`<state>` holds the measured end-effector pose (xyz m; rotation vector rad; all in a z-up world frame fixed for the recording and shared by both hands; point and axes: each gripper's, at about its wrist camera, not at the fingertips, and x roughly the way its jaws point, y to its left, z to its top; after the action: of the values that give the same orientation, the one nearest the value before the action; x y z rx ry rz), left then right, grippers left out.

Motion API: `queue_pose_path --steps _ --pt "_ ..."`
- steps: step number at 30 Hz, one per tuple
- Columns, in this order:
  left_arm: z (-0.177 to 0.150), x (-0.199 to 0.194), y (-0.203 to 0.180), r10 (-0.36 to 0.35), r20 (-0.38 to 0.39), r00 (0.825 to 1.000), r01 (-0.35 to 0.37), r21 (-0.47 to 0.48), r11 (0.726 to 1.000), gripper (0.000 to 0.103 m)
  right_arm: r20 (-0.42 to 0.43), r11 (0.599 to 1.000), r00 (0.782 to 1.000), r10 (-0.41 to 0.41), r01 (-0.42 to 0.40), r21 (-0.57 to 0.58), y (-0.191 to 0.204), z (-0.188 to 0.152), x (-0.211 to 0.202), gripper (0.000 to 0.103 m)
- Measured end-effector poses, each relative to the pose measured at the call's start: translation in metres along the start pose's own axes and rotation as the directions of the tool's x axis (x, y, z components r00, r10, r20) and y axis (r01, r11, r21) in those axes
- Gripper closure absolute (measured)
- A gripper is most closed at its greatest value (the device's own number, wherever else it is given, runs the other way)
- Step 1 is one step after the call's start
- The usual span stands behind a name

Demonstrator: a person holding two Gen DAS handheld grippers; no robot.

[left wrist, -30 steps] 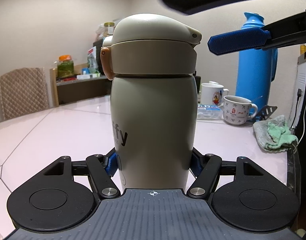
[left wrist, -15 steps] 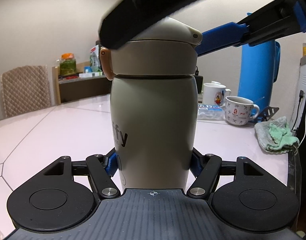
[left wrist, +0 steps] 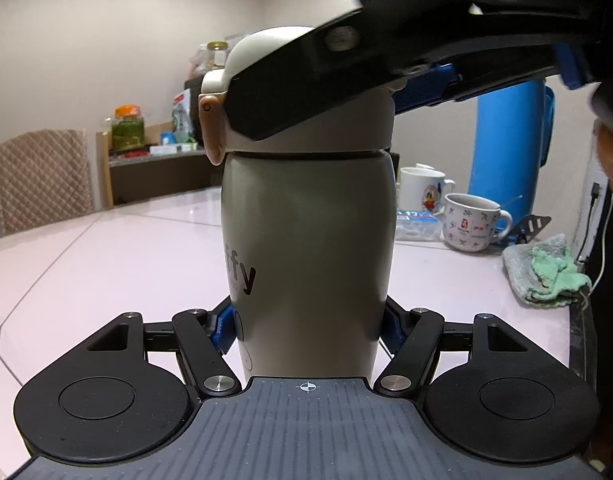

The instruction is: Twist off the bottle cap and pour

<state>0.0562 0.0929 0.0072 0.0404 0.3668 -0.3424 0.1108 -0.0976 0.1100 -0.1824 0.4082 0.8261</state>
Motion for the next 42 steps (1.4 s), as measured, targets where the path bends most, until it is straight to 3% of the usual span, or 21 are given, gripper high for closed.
queue_pose_path --steps 1,4,9,10,15,19,20,22,23,26,30,34,42 --pt "0.000 -0.001 0.001 -0.006 -0.001 1.000 0.006 0.005 1.000 0.031 -0.009 0.996 0.997 0.082 -0.082 -0.041 -0.012 0.001 0.000 0.039" --pt "0.000 -0.004 0.005 -0.019 0.001 1.000 0.019 0.019 1.000 0.031 -0.029 0.971 0.976 0.216 -0.217 -0.102 -0.032 0.004 0.002 0.039" --pt "-0.001 -0.010 0.013 -0.044 -0.001 0.999 0.044 0.033 0.998 0.031 -0.051 0.909 0.926 0.373 -0.376 -0.182 -0.054 0.008 0.007 0.039" --pt "-0.001 -0.011 0.014 -0.049 0.000 0.999 0.049 0.036 0.998 0.031 -0.062 0.876 0.900 0.432 -0.435 -0.208 -0.061 0.011 0.010 0.039" --pt "-0.002 -0.011 0.016 -0.060 0.004 0.998 0.060 0.041 0.997 0.031 -0.086 0.811 0.842 0.533 -0.537 -0.231 -0.074 0.017 0.018 0.039" --pt "0.001 -0.005 0.010 -0.059 0.005 0.998 0.058 0.042 0.997 0.031 -0.083 0.816 0.849 0.522 -0.526 -0.241 -0.071 0.021 0.014 0.035" --pt "0.002 -0.004 0.009 -0.058 0.005 0.998 0.057 0.043 0.997 0.031 -0.069 0.830 0.865 0.496 -0.496 -0.254 -0.065 0.021 0.011 0.031" --pt "0.003 -0.001 0.006 -0.054 0.004 0.999 0.054 0.046 0.997 0.031 -0.054 0.845 0.879 0.475 -0.472 -0.251 -0.061 0.021 0.008 0.022" --pt "0.003 0.000 0.005 -0.053 0.004 0.999 0.053 0.044 0.998 0.031 -0.041 0.853 0.884 0.465 -0.460 -0.246 -0.060 0.021 0.005 0.016" --pt "0.003 0.000 0.004 -0.044 0.004 0.999 0.044 0.039 0.998 0.031 -0.013 0.869 0.891 0.454 -0.446 -0.215 -0.058 0.018 -0.003 0.011" --pt "0.004 0.002 0.000 -0.020 0.000 1.000 0.020 0.031 0.999 0.031 0.035 0.956 0.961 0.275 -0.269 -0.115 -0.038 0.017 -0.016 0.011" --pt "0.005 0.002 -0.003 0.008 -0.005 1.000 -0.008 0.017 1.000 0.031 0.077 0.993 0.991 0.112 -0.110 -0.036 -0.015 0.014 -0.029 0.011" --pt "0.006 0.001 -0.005 0.054 -0.004 0.999 -0.054 -0.011 0.998 0.031 0.088 0.998 0.996 -0.022 0.017 0.066 0.011 0.014 -0.034 0.011"
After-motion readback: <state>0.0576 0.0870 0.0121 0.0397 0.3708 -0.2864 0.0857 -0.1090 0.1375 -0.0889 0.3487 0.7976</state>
